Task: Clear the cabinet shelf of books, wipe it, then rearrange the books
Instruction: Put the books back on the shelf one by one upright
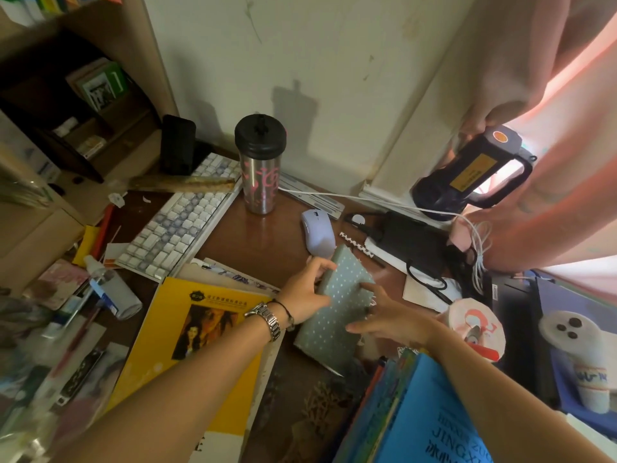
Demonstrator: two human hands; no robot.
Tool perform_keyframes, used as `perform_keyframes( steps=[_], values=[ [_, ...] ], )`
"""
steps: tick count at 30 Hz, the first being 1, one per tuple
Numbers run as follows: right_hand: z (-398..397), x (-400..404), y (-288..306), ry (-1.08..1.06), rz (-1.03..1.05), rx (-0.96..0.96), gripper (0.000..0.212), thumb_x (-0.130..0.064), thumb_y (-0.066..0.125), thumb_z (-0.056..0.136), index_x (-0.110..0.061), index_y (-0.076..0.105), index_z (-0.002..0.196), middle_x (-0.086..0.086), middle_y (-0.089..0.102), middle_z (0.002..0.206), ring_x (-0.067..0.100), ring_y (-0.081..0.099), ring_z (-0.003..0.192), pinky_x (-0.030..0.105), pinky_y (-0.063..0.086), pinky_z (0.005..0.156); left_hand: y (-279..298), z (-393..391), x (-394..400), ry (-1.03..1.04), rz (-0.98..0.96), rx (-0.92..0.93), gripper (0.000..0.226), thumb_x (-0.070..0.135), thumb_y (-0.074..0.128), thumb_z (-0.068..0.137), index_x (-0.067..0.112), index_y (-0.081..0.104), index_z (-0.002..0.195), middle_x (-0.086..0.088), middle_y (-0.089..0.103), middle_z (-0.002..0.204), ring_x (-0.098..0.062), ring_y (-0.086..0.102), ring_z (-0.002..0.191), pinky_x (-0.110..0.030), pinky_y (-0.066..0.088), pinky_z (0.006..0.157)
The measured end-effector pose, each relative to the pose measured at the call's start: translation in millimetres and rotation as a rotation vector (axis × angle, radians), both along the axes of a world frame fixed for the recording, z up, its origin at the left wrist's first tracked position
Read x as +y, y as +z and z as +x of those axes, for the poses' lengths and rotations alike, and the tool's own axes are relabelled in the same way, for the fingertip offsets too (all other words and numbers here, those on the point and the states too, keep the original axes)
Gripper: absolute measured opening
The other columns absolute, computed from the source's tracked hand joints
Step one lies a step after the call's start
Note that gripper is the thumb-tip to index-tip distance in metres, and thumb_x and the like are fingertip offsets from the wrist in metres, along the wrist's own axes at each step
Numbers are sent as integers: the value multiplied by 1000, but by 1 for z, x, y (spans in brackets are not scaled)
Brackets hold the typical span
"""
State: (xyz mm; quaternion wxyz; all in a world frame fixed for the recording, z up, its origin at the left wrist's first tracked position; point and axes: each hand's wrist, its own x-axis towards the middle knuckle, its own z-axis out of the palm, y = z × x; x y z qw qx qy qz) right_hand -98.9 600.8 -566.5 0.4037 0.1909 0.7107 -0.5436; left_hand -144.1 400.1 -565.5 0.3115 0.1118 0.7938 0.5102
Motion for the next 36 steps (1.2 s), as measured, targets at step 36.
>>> perform_keyframes(
  steps=[36],
  values=[
    [-2,-47,74,-18,481,258,88,12,62,77,-24,13,140,13,54,91,22,60,68,32,54,47,16,84,-39,108,205,-272,36,11,66,86,24,51,116,5,64,104,-15,62,101,-37,56,78]
  ],
)
